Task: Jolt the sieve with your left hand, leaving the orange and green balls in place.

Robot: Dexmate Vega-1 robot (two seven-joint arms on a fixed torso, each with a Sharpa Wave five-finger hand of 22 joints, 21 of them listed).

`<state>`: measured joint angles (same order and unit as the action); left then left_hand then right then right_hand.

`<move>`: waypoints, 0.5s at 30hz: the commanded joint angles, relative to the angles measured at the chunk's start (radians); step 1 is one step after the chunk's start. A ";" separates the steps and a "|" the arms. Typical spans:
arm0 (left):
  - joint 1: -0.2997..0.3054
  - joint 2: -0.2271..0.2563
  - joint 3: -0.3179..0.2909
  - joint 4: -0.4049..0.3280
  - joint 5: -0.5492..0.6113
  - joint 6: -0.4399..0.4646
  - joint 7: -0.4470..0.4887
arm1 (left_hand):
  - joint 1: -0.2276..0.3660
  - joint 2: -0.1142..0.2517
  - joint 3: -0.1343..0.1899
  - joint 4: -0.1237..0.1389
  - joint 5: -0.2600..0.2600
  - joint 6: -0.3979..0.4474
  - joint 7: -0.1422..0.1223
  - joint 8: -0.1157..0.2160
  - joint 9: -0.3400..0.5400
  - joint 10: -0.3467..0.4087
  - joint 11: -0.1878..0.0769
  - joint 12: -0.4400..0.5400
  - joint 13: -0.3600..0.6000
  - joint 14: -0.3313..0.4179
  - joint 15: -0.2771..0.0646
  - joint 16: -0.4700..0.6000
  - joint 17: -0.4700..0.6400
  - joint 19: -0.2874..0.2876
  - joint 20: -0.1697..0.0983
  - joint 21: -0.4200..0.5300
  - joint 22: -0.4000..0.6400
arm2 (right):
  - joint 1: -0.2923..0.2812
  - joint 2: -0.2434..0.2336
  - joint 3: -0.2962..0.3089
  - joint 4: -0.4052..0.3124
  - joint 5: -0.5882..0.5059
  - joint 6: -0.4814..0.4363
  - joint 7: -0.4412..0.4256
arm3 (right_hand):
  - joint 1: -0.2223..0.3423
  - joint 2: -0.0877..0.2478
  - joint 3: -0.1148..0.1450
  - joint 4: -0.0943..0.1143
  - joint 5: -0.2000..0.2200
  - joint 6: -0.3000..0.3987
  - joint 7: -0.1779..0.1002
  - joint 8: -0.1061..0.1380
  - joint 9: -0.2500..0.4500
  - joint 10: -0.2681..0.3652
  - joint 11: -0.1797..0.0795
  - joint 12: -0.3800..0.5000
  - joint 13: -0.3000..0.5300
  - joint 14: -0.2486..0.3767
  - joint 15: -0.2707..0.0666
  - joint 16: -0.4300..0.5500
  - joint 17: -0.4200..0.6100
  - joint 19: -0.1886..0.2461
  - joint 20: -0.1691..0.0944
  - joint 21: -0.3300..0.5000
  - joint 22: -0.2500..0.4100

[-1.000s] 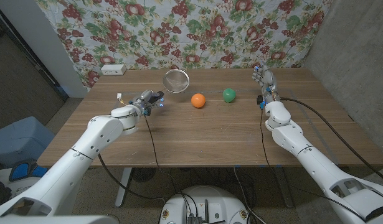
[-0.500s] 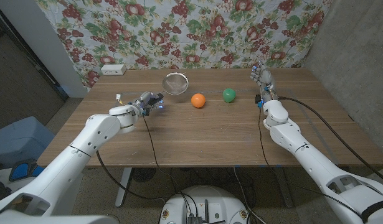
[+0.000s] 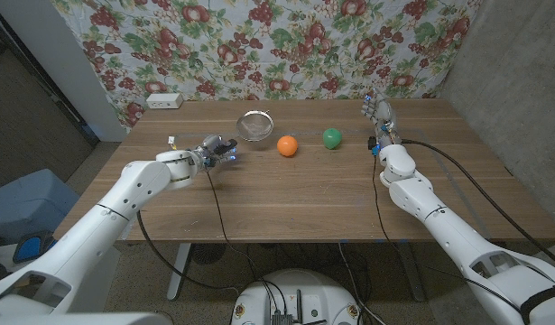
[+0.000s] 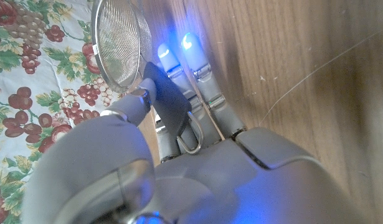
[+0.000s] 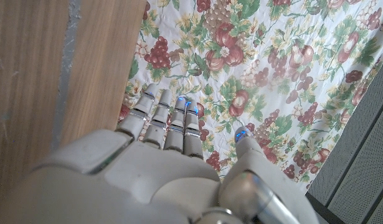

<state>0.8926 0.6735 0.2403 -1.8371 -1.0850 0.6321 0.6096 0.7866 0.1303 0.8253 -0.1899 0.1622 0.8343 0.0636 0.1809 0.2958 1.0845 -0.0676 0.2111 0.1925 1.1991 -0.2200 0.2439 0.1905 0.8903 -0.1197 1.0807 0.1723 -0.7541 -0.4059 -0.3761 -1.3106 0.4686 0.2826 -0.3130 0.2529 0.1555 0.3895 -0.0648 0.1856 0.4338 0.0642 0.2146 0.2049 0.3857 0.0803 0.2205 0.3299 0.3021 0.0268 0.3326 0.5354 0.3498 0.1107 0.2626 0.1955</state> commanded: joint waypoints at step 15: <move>-0.043 0.037 0.025 0.014 -0.068 0.070 0.025 | -0.001 -0.057 -0.027 0.003 0.010 0.078 0.135 -0.008 -0.018 0.001 -0.011 -0.012 0.002 0.010 0.002 0.005 -0.002 0.021 -0.005 0.012 0.000 | -0.001 -0.001 0.001 0.000 -0.003 0.008 -0.002 | -0.005 0.004 0.006 -0.001 0.001 0.002 0.008 -0.004 0.002 0.002 0.000 0.008 0.000 0.005 0.003 -0.003 0.006 -0.004 -0.003 0.006 0.003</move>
<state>0.8600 0.6984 0.2556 -1.8202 -1.1339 0.6822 0.6121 0.8103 0.1123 0.8091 -0.1883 0.1673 0.8238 0.0741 0.1771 0.2788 1.0879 -0.0642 0.2036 0.1934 1.2060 -0.2159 0.2480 0.1870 0.9009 -0.1233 1.0884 0.1725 -0.7519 -0.4037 -0.3770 -1.3078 0.4663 0.2854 -0.3157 0.2529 0.1555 0.3895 -0.0648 0.1856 0.4338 0.0641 0.2146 0.2049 0.3857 0.0803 0.2205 0.3299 0.3021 0.0268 0.3326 0.5354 0.3498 0.1108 0.2626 0.1955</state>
